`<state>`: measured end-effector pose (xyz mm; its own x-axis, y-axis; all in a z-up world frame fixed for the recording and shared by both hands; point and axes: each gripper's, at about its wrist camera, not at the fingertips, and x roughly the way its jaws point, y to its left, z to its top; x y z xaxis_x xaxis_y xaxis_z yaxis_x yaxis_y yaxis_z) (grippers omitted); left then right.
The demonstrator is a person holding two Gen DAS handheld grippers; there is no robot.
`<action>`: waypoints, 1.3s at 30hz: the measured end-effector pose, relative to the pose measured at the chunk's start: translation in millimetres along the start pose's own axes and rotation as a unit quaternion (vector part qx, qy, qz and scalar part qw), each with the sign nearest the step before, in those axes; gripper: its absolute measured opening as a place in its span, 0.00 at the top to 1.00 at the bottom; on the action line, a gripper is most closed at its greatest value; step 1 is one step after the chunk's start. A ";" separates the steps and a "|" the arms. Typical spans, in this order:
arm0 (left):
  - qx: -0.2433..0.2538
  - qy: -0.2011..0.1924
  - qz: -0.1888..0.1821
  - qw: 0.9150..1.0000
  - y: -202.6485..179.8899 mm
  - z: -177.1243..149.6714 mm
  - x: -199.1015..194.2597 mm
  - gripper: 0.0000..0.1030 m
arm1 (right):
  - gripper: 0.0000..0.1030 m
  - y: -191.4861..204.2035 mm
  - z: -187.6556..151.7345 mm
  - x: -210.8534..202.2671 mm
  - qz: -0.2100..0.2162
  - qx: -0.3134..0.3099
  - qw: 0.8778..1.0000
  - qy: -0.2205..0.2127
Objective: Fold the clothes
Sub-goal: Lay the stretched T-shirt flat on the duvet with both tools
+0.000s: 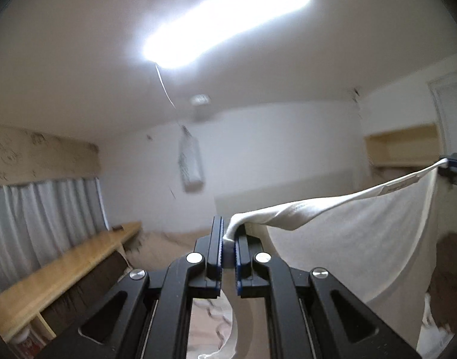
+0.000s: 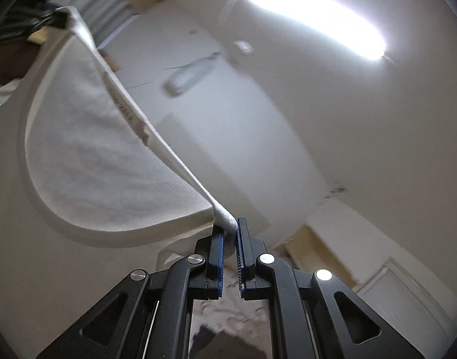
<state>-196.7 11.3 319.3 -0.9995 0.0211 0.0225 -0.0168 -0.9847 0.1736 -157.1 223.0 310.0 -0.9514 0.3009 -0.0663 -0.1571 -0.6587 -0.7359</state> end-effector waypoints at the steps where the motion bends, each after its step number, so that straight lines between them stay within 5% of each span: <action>1: -0.002 -0.016 0.004 1.000 3.8 9.7 -3.2 0.94 | 0.93 -6.6 8.7 6.7 -0.013 0.009 1.000 -0.005; 5: 0.028 -0.068 0.002 0.997 10.2 20.4 -44.5 0.94 | 0.93 -7.2 0.8 -25.0 -0.011 -0.002 0.999 -0.038; 10: 0.099 -0.063 -0.034 0.993 8.7 -63.5 -123.6 0.94 | 0.93 8.4 -28.8 -70.8 0.014 -0.028 0.997 -0.069; 14: 0.086 0.041 -0.077 0.993 10.0 -177.0 -176.5 0.94 | 0.93 72.2 -116.8 -118.3 0.104 -0.059 0.992 -0.042; 17: 0.066 0.158 -0.108 0.979 -2.4 -279.8 -213.1 0.94 | 0.96 130.6 -198.1 -139.1 0.200 -0.063 0.978 0.011; 21: 0.066 0.306 -0.141 0.939 -33.9 -397.4 -257.1 0.93 | 0.97 224.0 -294.1 -170.2 0.331 -0.078 0.935 0.104; 23: 0.075 0.347 -0.151 0.922 -48.2 -431.2 -273.4 0.93 | 0.97 258.9 -327.4 -179.5 0.368 -0.079 0.916 0.141; 28: 0.077 0.375 -0.145 0.912 -51.6 -445.1 -273.1 0.93 | 0.96 289.7 -344.0 -172.5 0.426 -0.022 0.884 0.192; 31: 0.065 0.378 -0.145 0.912 -46.2 -438.4 -261.9 0.93 | 0.96 269.1 -343.6 -153.8 0.449 0.082 0.862 0.221; 36: 0.006 0.376 -0.141 0.916 -30.5 -437.1 -243.1 0.93 | 0.94 250.8 -343.0 -97.0 0.502 0.306 0.764 0.265; 38: -0.017 0.374 -0.138 0.917 -26.0 -434.5 -237.8 0.93 | 0.74 255.5 -341.2 -87.0 0.510 0.354 0.731 0.283; 39: -0.021 0.373 -0.137 0.917 -25.0 -433.7 -236.5 0.93 | 0.34 258.6 -343.7 -82.7 0.510 0.373 0.718 0.293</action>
<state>28.9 -44.2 -117.4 -0.6972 0.1594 -0.6990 -0.2548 -0.9664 0.0338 -27.9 264.8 -106.3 -0.4321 -0.5053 -0.7470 0.2342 -0.8628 0.4481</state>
